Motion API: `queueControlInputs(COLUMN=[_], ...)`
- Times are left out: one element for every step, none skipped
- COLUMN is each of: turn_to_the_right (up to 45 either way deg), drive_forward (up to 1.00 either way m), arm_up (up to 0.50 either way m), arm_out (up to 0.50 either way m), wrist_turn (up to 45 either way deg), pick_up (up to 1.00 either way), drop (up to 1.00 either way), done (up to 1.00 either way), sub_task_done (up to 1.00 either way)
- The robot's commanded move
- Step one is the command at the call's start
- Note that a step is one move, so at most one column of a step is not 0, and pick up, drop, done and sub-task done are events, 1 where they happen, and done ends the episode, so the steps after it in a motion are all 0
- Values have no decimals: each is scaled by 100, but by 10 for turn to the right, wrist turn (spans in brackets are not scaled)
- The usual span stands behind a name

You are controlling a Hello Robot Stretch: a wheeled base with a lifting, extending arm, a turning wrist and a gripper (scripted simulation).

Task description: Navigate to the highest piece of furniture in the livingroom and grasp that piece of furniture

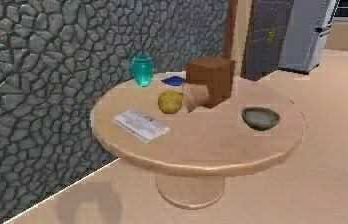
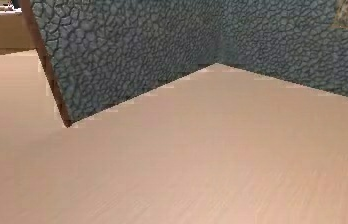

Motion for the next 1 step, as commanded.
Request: queueControlInputs(turn_to_the_right=[330], drive_forward=[0], arm_up=[0], arm_out=[0], wrist_turn=[0], pick_up=[0], drop=[0], done=[0], sub_task_done=[0])
